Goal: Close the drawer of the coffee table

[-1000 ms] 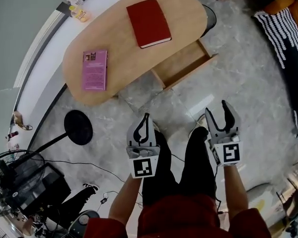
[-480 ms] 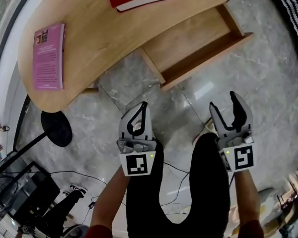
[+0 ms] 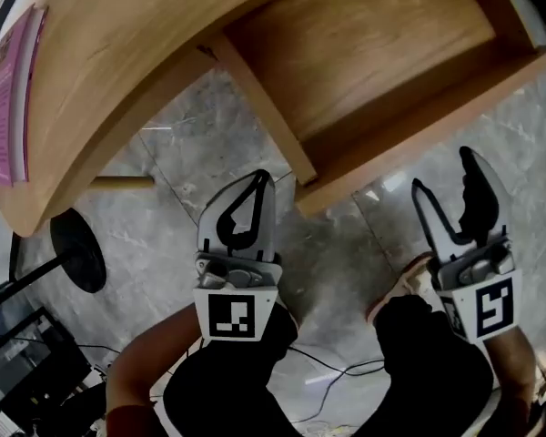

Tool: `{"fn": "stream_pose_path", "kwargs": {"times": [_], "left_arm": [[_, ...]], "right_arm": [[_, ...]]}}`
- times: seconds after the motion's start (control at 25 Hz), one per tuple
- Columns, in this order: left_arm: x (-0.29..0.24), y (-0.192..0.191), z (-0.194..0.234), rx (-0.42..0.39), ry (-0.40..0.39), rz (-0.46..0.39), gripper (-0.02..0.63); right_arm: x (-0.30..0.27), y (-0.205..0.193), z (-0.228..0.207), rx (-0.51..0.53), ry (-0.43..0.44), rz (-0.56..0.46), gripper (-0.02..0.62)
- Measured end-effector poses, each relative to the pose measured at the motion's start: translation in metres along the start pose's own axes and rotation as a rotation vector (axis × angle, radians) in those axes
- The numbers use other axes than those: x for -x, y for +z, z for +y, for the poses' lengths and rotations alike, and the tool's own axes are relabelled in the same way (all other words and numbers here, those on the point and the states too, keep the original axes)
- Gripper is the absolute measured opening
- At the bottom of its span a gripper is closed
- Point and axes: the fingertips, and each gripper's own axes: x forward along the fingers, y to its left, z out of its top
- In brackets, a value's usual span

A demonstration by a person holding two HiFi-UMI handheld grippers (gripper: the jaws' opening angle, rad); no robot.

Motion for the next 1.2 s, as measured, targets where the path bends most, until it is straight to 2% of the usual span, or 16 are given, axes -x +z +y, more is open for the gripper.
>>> {"fn": "stream_pose_path", "kwargs": {"times": [0.16,0.36,0.56,0.72,0.96,1.2], "left_arm": [[-0.019,-0.012,0.009,0.027,0.001,-0.054,0.008],[-0.026,-0.003,0.011,0.005,0.009,-0.16,0.008],[-0.025,-0.015,0.002,0.033,0.023,-0.14,0.008],[-0.026,0.001,0.01,0.056,0.068,-0.189,0.008],[-0.036,0.0,0.016,0.024,0.089,-0.183,0.008],[-0.036,-0.006,0.022,0.058,0.117,-0.177,0.008]], "right_arm": [[-0.016,-0.008,-0.006,0.026,-0.021,-0.084,0.273],[-0.013,-0.009,-0.007,-0.035,-0.005,-0.111,0.276],[-0.006,-0.012,-0.017,-0.052,-0.046,-0.102,0.279],[-0.001,-0.007,-0.027,-0.102,-0.09,-0.129,0.28],[-0.007,-0.011,-0.025,-0.048,-0.077,-0.126,0.282],[-0.014,-0.008,-0.031,-0.062,-0.083,-0.138,0.284]]}}
